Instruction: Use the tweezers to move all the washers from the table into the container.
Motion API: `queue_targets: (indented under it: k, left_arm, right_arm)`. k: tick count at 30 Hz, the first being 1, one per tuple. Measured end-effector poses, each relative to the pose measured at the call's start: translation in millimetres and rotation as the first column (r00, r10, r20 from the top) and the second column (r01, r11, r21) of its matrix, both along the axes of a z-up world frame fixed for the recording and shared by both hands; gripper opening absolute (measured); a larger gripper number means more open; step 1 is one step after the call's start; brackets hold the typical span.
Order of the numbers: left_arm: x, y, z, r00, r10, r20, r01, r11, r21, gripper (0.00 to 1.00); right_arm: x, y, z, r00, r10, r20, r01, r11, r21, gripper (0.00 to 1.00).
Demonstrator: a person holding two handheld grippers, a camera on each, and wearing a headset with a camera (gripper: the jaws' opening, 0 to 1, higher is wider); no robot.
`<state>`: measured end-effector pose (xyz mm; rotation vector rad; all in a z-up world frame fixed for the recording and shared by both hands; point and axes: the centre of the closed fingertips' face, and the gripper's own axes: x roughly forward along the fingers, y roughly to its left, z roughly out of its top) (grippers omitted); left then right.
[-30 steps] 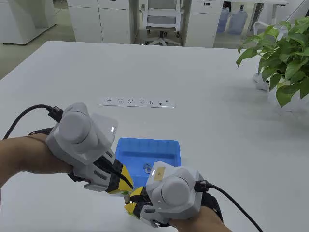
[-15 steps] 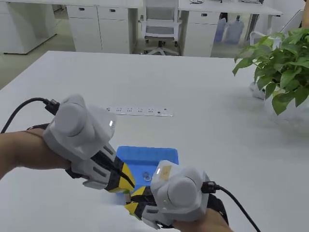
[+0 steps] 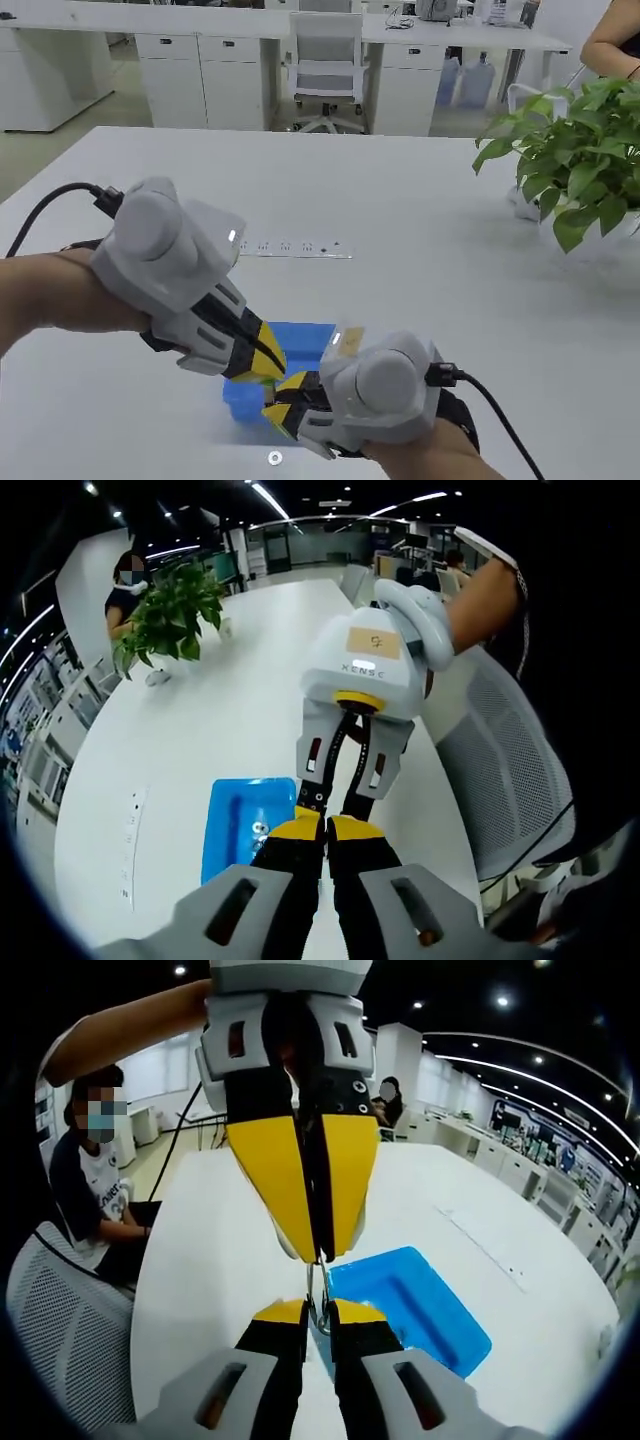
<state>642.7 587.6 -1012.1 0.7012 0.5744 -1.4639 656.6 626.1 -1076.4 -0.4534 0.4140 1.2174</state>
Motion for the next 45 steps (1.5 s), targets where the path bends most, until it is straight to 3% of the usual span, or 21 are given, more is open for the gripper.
queue_targets:
  k: [12,22,35,45]
  left_arm:
    - [26.7,-3.9,14.8,0.999,-0.012,0.039,0.012,1.000,-0.008,0.05]
    - [45.6,-6.6,2.6,0.999,-0.007,0.047,0.007,1.000,-0.001,0.05]
    - [63.7,-2.9,-22.5,1.000,0.008,0.008,-0.008,1.000,0.017,0.05]
    - [69.6,0.6,-42.6,0.999,0.021,-0.035,-0.020,1.000,0.019,0.05]
  right_arm:
    - [28.2,0.3,16.0,0.999,0.005,0.034,-0.005,1.000,0.001,0.10]
    - [48.4,-0.4,4.2,1.000,0.013,0.023,-0.013,1.000,-0.002,0.10]
    - [62.9,5.1,-21.8,0.999,0.014,-0.032,-0.014,1.000,-0.003,0.10]
    - [65.7,7.7,-41.5,0.997,0.028,-0.072,-0.029,0.999,-0.022,0.10]
